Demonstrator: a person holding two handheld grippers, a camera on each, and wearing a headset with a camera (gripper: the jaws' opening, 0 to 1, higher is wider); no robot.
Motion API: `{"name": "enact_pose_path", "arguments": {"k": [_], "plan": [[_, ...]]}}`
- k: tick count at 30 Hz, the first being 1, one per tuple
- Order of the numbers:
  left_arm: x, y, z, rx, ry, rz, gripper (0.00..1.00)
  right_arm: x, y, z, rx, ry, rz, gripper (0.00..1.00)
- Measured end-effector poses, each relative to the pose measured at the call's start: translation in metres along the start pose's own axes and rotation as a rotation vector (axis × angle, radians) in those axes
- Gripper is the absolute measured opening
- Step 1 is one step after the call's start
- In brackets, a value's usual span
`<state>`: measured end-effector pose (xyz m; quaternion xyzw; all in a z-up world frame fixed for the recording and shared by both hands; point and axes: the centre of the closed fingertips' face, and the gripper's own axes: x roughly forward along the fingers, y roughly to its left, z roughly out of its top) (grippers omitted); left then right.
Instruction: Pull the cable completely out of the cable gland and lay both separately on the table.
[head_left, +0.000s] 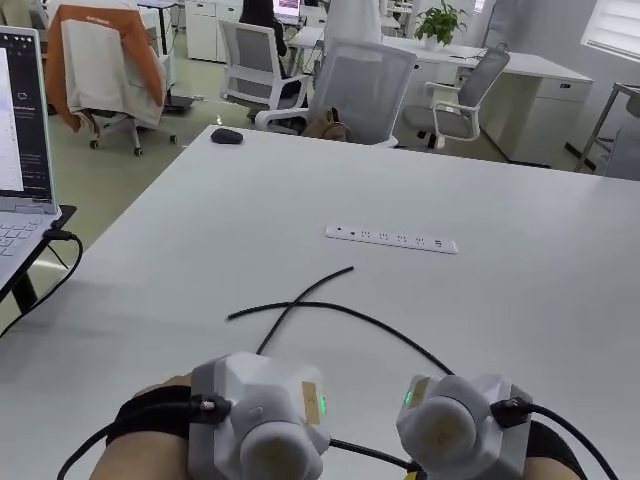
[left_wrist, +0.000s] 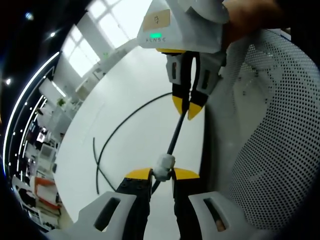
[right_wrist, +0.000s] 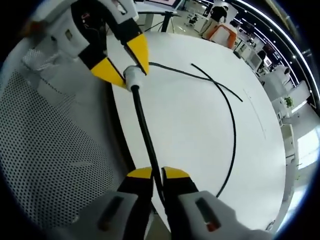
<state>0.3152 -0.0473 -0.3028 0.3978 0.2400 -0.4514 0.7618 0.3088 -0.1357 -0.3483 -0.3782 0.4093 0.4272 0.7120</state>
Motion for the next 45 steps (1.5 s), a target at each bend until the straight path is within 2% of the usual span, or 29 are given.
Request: {"name": "enact_pose_path", "arguments": {"k": [1,3,5,6,9,10,14,18,21,25,31,37,42,45], "plan": [[0.000,0.000,-0.001,0.006,0.006,0.000,0.17,0.000,0.001,0.000,0.002,0.000,0.004,0.06],[0.001,-0.001,-0.002,0.009,0.011,-0.003,0.17,0.001,0.002,0.000,-0.009,0.010,-0.002,0.14],[0.001,-0.003,-0.001,0.016,0.008,-0.009,0.17,0.000,0.002,0.005,-0.031,-0.006,-0.008,0.19],[0.001,-0.004,0.000,0.019,0.005,-0.011,0.17,0.000,0.006,0.011,-0.038,-0.038,0.013,0.18],[0.002,-0.007,0.003,0.033,-0.002,-0.018,0.17,-0.005,0.018,0.039,-0.017,-0.188,0.076,0.22],[0.002,-0.008,0.004,0.044,-0.003,-0.022,0.17,-0.007,0.020,0.042,-0.029,-0.198,0.084,0.22],[0.003,-0.011,0.005,0.056,-0.008,-0.033,0.17,-0.009,0.022,0.047,-0.066,-0.216,0.081,0.18],[0.002,-0.010,0.006,0.058,-0.013,-0.030,0.17,-0.010,0.031,0.049,-0.104,-0.231,0.120,0.03],[0.002,-0.011,0.006,0.051,-0.013,-0.035,0.17,-0.008,0.031,0.048,-0.120,-0.220,0.108,0.03],[0.002,-0.011,0.008,0.045,-0.023,-0.036,0.17,-0.005,0.027,0.042,-0.096,-0.191,0.103,0.03],[0.001,-0.005,0.002,0.035,-0.005,-0.018,0.17,0.001,0.013,0.015,-0.033,-0.069,0.051,0.04],[0.001,-0.003,0.002,0.025,0.000,-0.010,0.17,0.002,0.001,-0.002,0.028,0.003,0.012,0.05],[0.001,-0.001,-0.001,0.016,0.007,-0.001,0.17,0.002,0.000,-0.010,0.052,0.033,0.005,0.06],[0.003,-0.002,-0.003,0.030,0.020,-0.002,0.17,0.004,0.007,-0.010,0.026,0.046,0.036,0.07]]}}
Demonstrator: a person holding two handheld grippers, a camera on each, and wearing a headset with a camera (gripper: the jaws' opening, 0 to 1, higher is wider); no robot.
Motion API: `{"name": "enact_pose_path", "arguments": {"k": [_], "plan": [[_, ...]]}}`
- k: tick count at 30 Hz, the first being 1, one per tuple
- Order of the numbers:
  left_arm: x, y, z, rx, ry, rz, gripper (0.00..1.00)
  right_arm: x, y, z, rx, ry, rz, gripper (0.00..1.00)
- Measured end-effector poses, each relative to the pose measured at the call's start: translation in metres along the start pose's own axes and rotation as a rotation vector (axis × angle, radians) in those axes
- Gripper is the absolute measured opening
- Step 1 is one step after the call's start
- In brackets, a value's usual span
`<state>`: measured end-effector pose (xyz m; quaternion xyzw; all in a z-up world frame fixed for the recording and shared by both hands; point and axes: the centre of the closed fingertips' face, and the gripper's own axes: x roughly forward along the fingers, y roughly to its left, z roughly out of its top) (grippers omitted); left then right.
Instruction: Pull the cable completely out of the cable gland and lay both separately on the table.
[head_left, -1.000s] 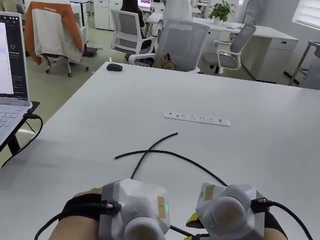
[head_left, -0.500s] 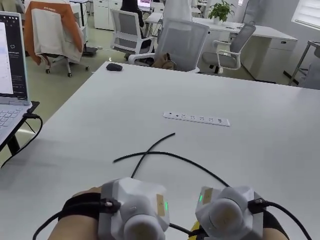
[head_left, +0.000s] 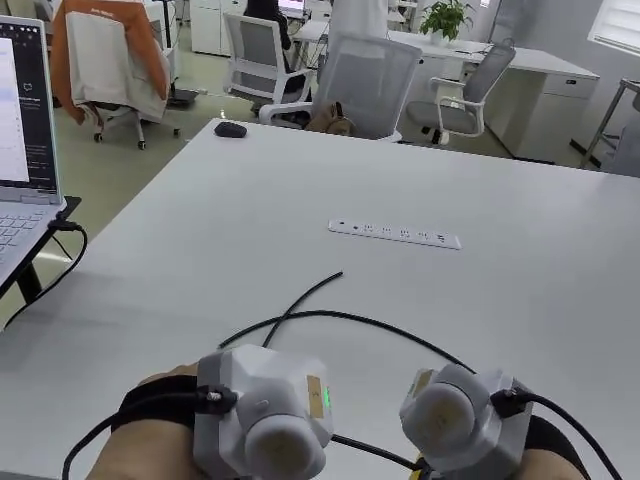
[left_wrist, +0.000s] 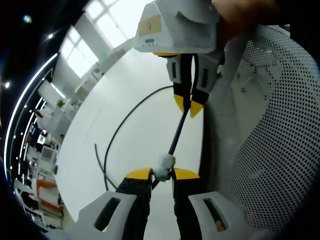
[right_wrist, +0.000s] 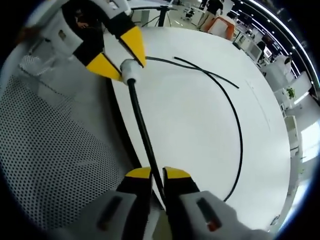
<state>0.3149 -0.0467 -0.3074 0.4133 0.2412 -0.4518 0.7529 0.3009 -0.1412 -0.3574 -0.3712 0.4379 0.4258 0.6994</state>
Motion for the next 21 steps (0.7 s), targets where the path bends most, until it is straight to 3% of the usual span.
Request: {"name": "enact_pose_path", "arguments": {"k": [2,3,5,10,13,16,21], "plan": [[0.001,-0.001,-0.001,0.004,0.003,-0.004,0.17,0.000,0.002,0.004,-0.010,-0.014,0.009,0.12],[0.001,-0.001,0.000,0.002,-0.001,-0.007,0.17,0.000,0.006,0.015,-0.001,-0.065,0.029,0.18],[0.001,-0.001,0.001,0.007,-0.009,-0.007,0.17,-0.001,0.011,0.026,-0.016,-0.115,0.053,0.22],[0.002,-0.006,0.005,0.034,-0.018,-0.023,0.17,-0.010,0.019,0.050,-0.066,-0.228,0.067,0.23],[0.002,-0.008,0.007,0.042,-0.024,-0.029,0.17,-0.019,0.022,0.063,-0.106,-0.302,0.070,0.14],[0.003,-0.004,0.006,0.036,-0.029,-0.023,0.17,-0.018,0.026,0.062,-0.114,-0.299,0.088,0.04],[0.007,-0.006,0.005,0.040,-0.024,-0.031,0.17,-0.015,0.027,0.060,-0.133,-0.280,0.083,0.03]]}}
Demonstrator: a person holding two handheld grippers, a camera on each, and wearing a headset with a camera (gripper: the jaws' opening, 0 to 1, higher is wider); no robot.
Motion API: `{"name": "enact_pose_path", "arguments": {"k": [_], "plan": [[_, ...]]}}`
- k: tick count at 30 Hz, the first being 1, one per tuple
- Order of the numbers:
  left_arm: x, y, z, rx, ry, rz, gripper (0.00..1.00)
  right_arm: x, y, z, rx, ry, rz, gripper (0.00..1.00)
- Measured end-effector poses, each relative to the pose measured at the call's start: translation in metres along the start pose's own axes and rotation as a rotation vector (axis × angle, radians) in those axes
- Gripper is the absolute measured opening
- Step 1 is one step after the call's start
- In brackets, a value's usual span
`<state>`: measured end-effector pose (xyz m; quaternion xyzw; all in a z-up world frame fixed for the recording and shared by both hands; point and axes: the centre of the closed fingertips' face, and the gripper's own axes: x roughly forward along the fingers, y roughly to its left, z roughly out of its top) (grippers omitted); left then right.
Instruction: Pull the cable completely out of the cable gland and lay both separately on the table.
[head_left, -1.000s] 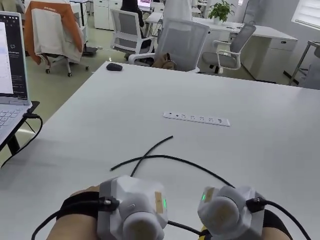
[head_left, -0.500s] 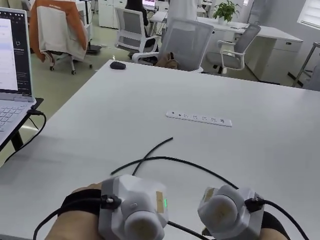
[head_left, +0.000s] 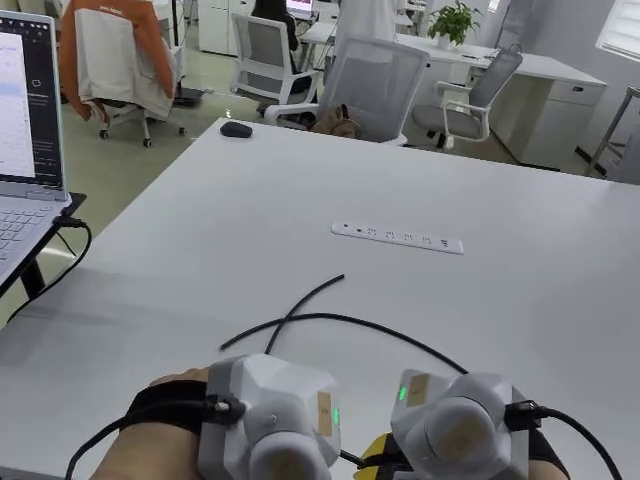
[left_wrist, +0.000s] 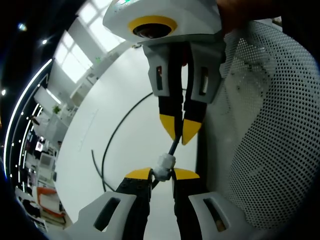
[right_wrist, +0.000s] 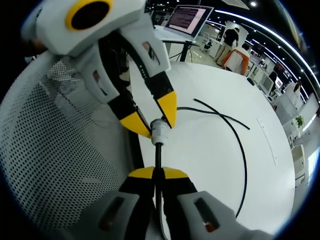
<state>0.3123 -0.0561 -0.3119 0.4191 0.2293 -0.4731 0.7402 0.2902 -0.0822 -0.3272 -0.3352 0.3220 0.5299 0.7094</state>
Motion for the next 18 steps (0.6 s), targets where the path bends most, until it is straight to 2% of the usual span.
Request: {"name": "enact_pose_path", "arguments": {"k": [5,8,14,18], "plan": [[0.001,0.000,0.000,-0.015,-0.006,0.000,0.17,0.001,-0.004,-0.007,0.035,0.019,-0.004,0.03],[-0.001,0.000,-0.001,-0.017,0.004,0.004,0.17,0.002,-0.006,-0.017,0.056,0.063,-0.014,0.03],[-0.006,0.003,-0.004,-0.039,0.017,0.018,0.17,-0.001,-0.015,-0.051,0.113,0.215,-0.057,0.04],[-0.008,0.004,-0.004,-0.051,0.012,0.023,0.17,-0.003,-0.017,-0.055,0.145,0.223,-0.067,0.05]]}}
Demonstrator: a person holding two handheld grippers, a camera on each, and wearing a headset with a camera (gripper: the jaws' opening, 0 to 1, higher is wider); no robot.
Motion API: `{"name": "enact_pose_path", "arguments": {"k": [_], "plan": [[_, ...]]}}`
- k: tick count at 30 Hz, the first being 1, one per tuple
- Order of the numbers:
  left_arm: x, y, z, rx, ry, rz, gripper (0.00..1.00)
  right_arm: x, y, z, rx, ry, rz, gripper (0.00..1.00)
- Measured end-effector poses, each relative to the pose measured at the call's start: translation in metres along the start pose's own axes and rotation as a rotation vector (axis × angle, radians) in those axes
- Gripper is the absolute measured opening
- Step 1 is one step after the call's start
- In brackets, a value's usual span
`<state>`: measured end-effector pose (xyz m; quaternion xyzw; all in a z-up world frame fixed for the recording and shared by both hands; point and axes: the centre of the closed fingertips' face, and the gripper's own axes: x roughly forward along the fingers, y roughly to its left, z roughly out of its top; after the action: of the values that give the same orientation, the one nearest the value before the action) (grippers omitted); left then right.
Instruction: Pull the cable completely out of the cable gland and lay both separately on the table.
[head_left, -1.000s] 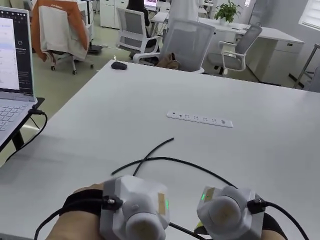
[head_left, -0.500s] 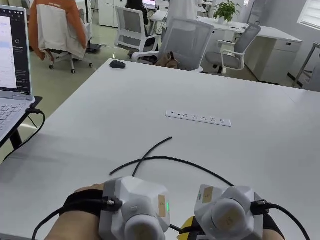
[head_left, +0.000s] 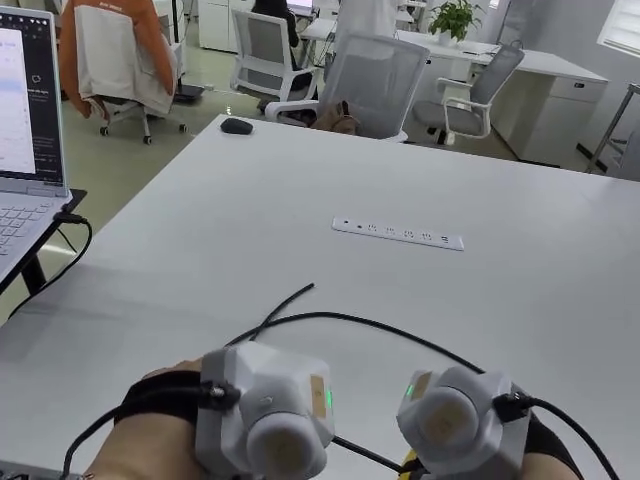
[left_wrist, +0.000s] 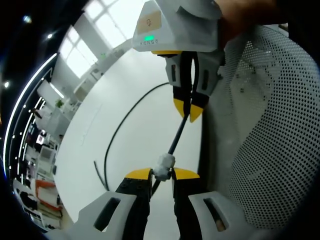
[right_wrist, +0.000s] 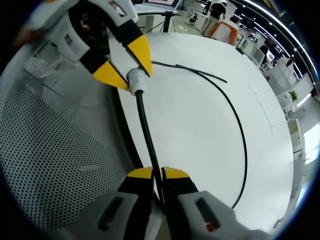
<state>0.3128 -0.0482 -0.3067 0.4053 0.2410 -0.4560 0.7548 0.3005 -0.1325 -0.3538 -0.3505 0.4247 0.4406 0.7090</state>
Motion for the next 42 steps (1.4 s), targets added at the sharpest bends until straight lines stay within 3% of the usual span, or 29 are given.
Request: {"name": "enact_pose_path", "arguments": {"k": [6,12,16,21,23,30,42], "plan": [[0.000,-0.003,-0.001,0.013,0.008,-0.006,0.17,0.003,0.010,0.000,-0.041,0.017,0.030,0.10],[0.000,-0.005,0.000,0.020,0.008,-0.014,0.17,-0.003,0.017,0.025,-0.072,-0.097,0.044,0.21],[0.000,-0.006,0.002,0.025,-0.001,-0.018,0.17,-0.009,0.021,0.042,-0.097,-0.182,0.053,0.20],[0.001,-0.007,0.003,0.034,-0.006,-0.025,0.17,-0.013,0.028,0.052,-0.144,-0.231,0.067,0.10],[0.003,-0.008,0.003,0.040,-0.003,-0.028,0.17,-0.013,0.029,0.053,-0.160,-0.229,0.071,0.03],[0.003,-0.006,0.004,0.032,-0.011,-0.027,0.17,-0.012,0.025,0.052,-0.146,-0.224,0.060,0.03],[0.006,-0.002,-0.002,0.021,0.007,-0.012,0.17,-0.003,0.006,0.019,-0.079,-0.071,0.002,0.04]]}}
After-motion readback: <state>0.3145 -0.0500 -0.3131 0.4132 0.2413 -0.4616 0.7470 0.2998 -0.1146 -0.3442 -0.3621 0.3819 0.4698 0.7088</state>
